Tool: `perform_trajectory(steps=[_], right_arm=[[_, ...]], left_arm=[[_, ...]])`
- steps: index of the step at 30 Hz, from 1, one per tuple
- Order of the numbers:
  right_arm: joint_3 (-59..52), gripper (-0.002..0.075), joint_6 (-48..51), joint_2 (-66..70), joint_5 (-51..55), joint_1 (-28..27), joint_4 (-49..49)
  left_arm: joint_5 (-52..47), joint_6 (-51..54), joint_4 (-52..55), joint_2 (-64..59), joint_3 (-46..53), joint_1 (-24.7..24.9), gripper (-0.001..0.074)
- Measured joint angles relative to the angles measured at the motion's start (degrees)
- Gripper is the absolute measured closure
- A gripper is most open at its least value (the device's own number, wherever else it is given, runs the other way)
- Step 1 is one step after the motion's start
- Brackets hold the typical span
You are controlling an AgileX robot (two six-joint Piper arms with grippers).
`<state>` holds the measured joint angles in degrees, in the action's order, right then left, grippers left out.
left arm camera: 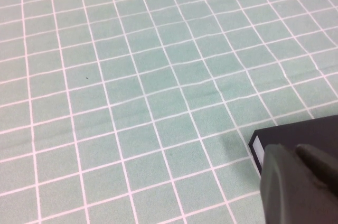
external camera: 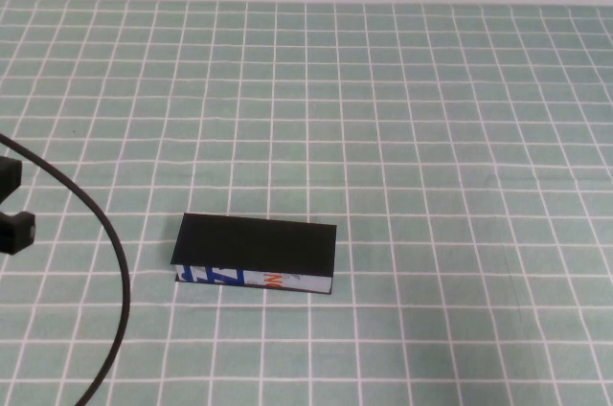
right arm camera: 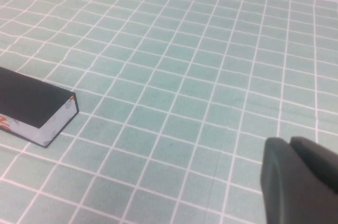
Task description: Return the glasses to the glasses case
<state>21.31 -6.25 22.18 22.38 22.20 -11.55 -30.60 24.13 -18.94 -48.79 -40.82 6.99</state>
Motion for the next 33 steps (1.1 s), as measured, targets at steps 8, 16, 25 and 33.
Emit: perform_trajectory(steps=[8,16,25,33], right_arm=[[0.0,0.0739,0.0,0.0,0.5,0.0,0.0],[0.0,0.0739,0.0,0.0,0.5,0.0,0.0],[0.0,0.0739,-0.1,0.0,0.5,0.0,0.0],[0.0,0.0739,-0.1,0.0,0.5,0.0,0.0]], left_arm=[[-0.1,0.0,0.2,0.0,0.0,0.0,0.0737],[-0.1,0.0,0.2,0.0,0.0,0.0,0.0737],[1.7,0.0,0.2,0.9,0.7,0.0,0.0737],[8.6,-2.4,6.1,18.2,7.5,6.5,0.0737]])
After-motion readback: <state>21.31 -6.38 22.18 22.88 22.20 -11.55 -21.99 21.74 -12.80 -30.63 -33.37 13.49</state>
